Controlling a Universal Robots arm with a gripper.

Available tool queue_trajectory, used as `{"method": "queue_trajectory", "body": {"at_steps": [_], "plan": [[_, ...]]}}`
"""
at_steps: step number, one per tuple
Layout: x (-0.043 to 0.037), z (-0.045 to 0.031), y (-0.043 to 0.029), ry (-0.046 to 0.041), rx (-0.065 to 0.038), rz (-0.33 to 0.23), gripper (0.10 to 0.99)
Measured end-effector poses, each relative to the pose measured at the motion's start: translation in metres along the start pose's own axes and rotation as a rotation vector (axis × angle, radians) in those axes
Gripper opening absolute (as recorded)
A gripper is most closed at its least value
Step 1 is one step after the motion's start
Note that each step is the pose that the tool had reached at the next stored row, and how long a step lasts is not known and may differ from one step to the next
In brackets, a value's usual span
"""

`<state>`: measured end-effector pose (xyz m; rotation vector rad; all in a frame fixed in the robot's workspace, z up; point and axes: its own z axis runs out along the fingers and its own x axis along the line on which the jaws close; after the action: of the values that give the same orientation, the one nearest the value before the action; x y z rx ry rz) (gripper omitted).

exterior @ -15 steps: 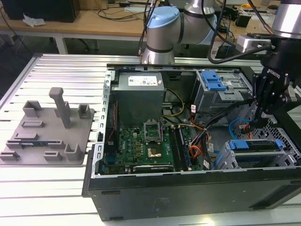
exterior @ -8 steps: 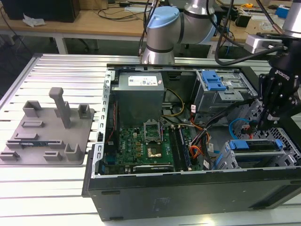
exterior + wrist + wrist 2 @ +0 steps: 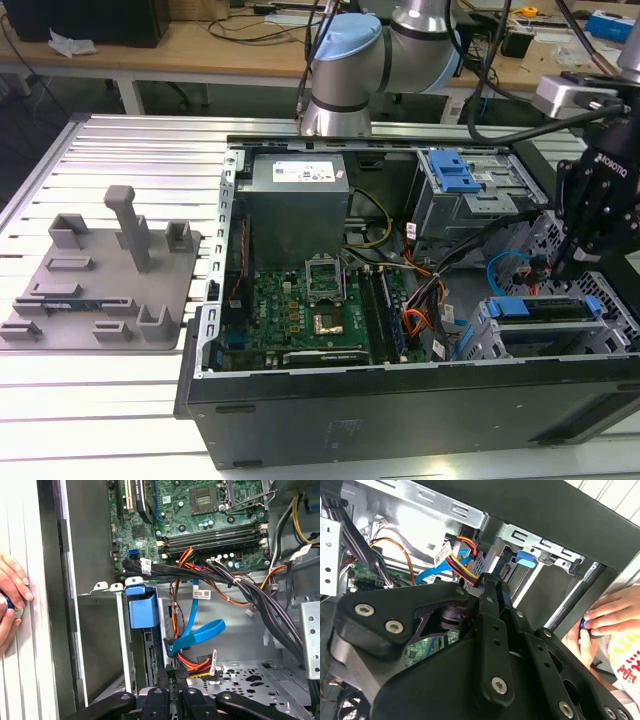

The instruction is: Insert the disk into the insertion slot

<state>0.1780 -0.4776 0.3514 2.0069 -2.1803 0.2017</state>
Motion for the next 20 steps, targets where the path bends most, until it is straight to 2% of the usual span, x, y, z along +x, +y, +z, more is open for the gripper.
{"method": "queue_trajectory", "body": {"at_steps": [4, 6, 9, 10, 11, 13, 14, 17, 20], "plan": [[0.007, 0.0016, -0.001, -0.0034, 0.0, -0.004, 0.169], [0.0107, 0.0024, -0.0012, -0.0126, 0.0, -0.005, 0.169], [0.0144, 0.0032, -0.0016, -0.0459, 0.004, -0.007, 0.169], [0.0166, 0.0037, -0.0017, -0.0679, 0.007, -0.009, 0.169], [0.0182, 0.0041, -0.0019, -0.0848, 0.009, -0.012, 0.169], [0.02, 0.0046, -0.002, -0.099, 0.012, -0.015, 0.169], [0.0211, 0.0049, -0.0015, -0.1043, 0.017, -0.016, 0.169], [0.0223, 0.0054, 0.004, -0.1078, 0.033, -0.016, 0.169], [0.0225, 0.0054, 0.0053, -0.1079, 0.036, -0.016, 0.169]]}}
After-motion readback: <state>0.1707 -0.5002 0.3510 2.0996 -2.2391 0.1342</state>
